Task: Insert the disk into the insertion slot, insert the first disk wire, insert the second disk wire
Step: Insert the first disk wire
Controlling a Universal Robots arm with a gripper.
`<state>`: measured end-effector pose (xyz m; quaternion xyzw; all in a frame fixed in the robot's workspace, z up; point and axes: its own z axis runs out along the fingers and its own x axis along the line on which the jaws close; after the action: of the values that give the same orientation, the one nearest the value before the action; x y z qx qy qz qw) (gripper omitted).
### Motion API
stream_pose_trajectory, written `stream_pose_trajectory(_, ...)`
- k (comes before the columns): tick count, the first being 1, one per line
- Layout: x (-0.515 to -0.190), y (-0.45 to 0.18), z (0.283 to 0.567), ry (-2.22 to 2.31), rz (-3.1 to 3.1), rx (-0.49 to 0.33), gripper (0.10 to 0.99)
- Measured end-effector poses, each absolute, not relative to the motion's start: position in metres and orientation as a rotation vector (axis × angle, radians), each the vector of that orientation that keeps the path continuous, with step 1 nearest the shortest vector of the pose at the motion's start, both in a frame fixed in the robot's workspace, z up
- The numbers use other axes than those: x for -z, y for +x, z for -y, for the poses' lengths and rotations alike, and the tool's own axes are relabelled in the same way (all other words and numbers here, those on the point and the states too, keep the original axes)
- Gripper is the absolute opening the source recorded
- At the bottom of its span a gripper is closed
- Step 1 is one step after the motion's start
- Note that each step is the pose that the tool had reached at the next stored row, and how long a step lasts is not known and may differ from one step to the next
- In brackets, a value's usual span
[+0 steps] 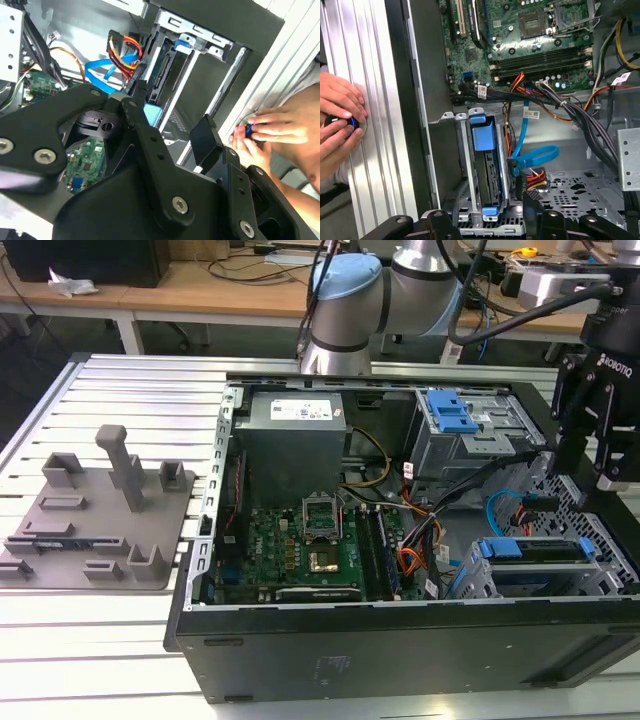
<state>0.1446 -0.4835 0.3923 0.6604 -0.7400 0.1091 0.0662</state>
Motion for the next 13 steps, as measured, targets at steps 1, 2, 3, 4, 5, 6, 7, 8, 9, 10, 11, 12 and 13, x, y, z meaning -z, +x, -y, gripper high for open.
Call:
stream_pose_trajectory(1, -0.392, 0.145, 0.483, 2.001, 2.219, -0.337, 0.624)
stream_pose_trajectory(2, -0.392, 0.145, 0.482, 2.003, 2.212, -0.346, 0.624)
stream_pose_trajectory(3, -0.391, 0.144, 0.481, 2.004, 2.204, -0.355, 0.624)
stream_pose_trajectory(4, -0.391, 0.144, 0.479, 2.004, 2.198, -0.362, 0.624)
stream_pose_trajectory(5, -0.390, 0.144, 0.478, 2.004, 2.192, -0.370, 0.624)
stream_pose_trajectory(6, -0.390, 0.143, 0.476, 2.001, 2.185, -0.380, 0.624)
stream_pose_trajectory(7, -0.388, 0.143, 0.471, 1.995, 2.177, -0.395, 0.624)
stream_pose_trajectory(8, -0.387, 0.142, 0.466, 1.994, 2.177, -0.399, 0.624)
stream_pose_trajectory(9, -0.385, 0.142, 0.463, 1.994, 2.179, -0.405, 0.624)
stream_pose_trajectory(10, -0.385, 0.141, 0.463, 1.993, 2.182, -0.408, 0.624)
stream_pose_trajectory(11, -0.384, 0.141, 0.463, 1.990, 2.186, -0.410, 0.624)
stream_pose_trajectory(12, -0.382, 0.141, 0.462, 1.979, 2.197, -0.413, 0.624)
stream_pose_trajectory(13, -0.380, 0.140, 0.462, 1.969, 2.206, -0.413, 0.624)
